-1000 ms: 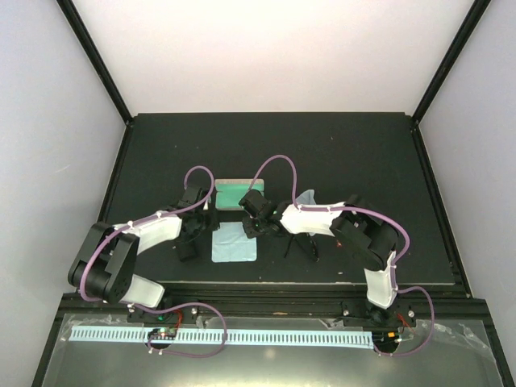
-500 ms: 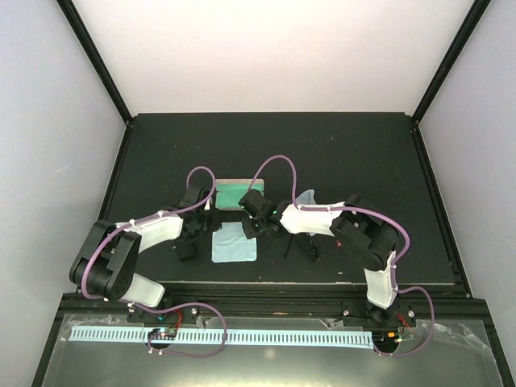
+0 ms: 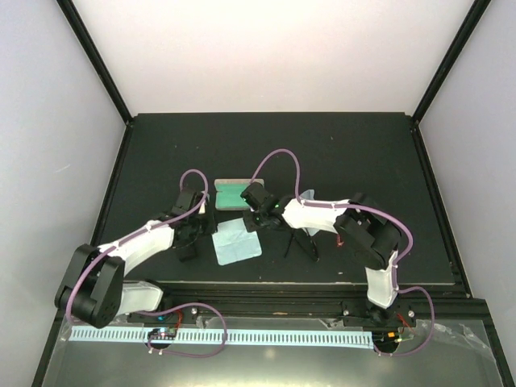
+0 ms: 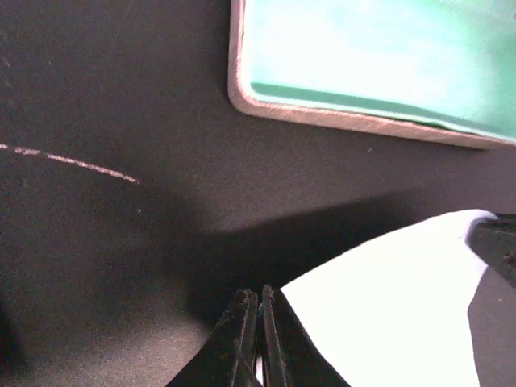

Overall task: Organize the sunglasses
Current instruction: Fold the glasses cleaning cloth at the center of the board.

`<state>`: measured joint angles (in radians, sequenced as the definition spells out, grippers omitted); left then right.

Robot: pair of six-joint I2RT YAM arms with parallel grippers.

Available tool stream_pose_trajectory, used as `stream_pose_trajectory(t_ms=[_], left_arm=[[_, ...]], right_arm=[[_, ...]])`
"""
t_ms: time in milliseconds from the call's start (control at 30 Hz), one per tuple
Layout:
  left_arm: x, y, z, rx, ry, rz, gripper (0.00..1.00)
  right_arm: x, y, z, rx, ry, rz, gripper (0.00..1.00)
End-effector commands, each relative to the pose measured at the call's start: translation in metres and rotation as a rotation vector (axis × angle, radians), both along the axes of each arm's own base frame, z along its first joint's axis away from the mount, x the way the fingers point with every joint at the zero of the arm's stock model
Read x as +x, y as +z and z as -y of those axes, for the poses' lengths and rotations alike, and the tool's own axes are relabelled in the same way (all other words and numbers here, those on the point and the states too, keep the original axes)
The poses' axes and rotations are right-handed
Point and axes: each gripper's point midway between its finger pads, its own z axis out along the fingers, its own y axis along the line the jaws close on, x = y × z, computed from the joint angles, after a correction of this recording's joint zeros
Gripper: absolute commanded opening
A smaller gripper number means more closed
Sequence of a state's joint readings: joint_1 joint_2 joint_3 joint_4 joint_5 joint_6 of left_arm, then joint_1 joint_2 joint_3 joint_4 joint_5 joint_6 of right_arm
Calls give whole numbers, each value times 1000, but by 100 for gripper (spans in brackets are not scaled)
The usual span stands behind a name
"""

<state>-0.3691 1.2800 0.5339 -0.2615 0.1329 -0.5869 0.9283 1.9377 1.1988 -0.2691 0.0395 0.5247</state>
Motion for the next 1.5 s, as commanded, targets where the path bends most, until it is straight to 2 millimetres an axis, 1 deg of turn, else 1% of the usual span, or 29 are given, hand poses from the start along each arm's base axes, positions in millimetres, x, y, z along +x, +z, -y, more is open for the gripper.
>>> stream_pose_trajectory(t_ms=[0, 167, 267, 400, 600, 700, 1000, 1200, 1467], left_arm=[[-2, 9, -2, 3, 12, 19, 2], [-7, 4, 2, -16, -10, 0, 1], [-13, 1, 8, -49, -38, -17, 2], [-24, 0, 15, -100, -67, -44, 1], [-35, 2, 15, -119, -64, -59, 2], [-39, 3, 13, -119, -56, -60, 2], [-47, 0, 5, -103, -24, -64, 1], [-50, 1, 13, -144, -61, -66, 2], [-60, -7, 20, -167, -101, -95, 2]], right_arm=[[1, 23, -8, 56, 37, 23, 1], [-8, 22, -9, 80, 69, 0, 1], [-17, 22, -6, 95, 86, -22, 1], [-26, 26, -2, 124, 97, -35, 1], [-37, 22, 3, 128, 112, -70, 1], [-44, 25, 3, 143, 129, -87, 1], [-46, 30, 10, 142, 116, -83, 1], [-50, 25, 10, 143, 124, -101, 1], [-56, 15, 16, 136, 117, -121, 1]])
